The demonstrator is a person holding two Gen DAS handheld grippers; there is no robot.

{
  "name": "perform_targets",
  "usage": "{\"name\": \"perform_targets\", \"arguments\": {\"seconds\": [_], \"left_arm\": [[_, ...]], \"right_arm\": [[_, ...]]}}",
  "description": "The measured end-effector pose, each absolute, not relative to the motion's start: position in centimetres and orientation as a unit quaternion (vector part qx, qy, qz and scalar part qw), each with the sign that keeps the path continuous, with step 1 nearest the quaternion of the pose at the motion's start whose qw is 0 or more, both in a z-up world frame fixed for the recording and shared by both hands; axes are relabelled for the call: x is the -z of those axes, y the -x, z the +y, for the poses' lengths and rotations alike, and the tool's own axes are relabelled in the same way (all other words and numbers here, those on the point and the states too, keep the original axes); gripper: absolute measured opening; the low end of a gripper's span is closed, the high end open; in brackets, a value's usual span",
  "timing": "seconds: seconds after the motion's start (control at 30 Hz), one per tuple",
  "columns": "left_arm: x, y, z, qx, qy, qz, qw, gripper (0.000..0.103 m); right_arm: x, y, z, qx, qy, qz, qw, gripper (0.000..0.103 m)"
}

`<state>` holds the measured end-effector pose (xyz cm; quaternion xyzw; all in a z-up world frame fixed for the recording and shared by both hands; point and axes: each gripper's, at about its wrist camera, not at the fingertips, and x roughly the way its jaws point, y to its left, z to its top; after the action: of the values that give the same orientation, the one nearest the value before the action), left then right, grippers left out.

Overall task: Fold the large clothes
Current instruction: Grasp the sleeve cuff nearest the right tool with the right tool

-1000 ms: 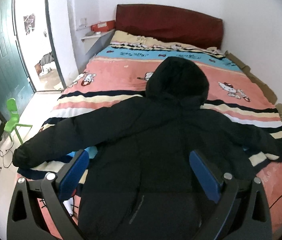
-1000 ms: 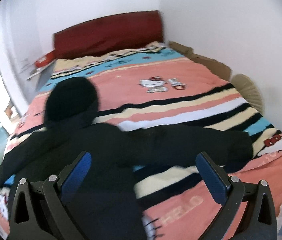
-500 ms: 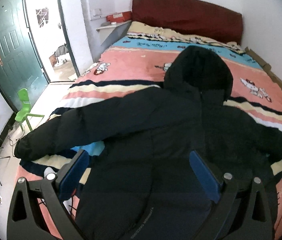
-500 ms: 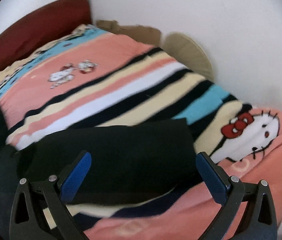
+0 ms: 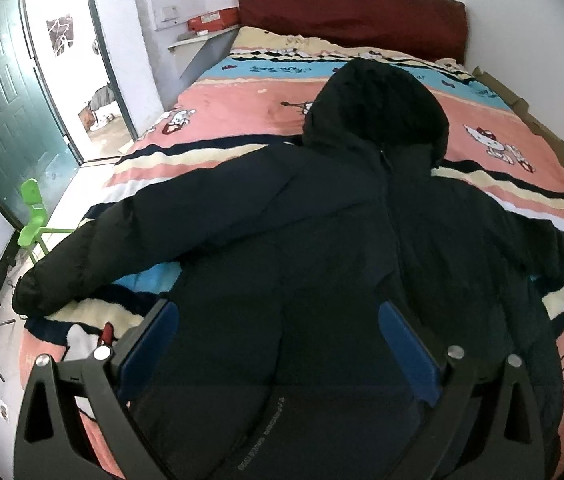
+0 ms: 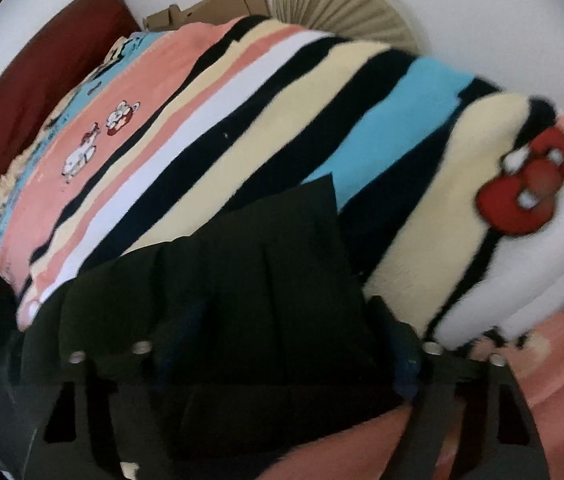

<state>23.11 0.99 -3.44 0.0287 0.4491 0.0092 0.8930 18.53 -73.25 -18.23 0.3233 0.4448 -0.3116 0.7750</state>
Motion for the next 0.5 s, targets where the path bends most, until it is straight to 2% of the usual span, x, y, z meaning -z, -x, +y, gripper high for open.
{"name": "perform_targets", "arguments": {"seconds": [0.03, 0.1, 0.2, 0.3, 0.5], "left_arm": [[3.5, -23.1, 1.0, -0.009, -0.028, 0.448, 0.893, 0.101], [3.4, -22.9, 1.4, -0.007, -0.023, 0.444, 0.896, 0.101], [3.2, -22.6, 1.7, -0.005, -0.012, 0.435, 0.901, 0.101], [3.0, -22.4, 2.1, -0.003, -0.004, 0.434, 0.901, 0.100], [2.5, -21.6, 2.9, -0.001, -0.002, 0.427, 0.904, 0.100]], "right_arm": [[18.4, -18.6, -73.3, 0.310, -0.329, 0.442, 0.775, 0.063], [18.2, -18.4, -73.4, 0.301, -0.333, 0.436, 0.780, 0.044], [17.1, -18.5, -73.0, 0.288, -0.328, 0.427, 0.792, 0.028], [15.7, -19.0, -72.2, 0.275, -0.309, 0.422, 0.807, 0.022], [11.7, -19.7, -70.3, 0.248, -0.284, 0.393, 0.838, 0.019]]}}
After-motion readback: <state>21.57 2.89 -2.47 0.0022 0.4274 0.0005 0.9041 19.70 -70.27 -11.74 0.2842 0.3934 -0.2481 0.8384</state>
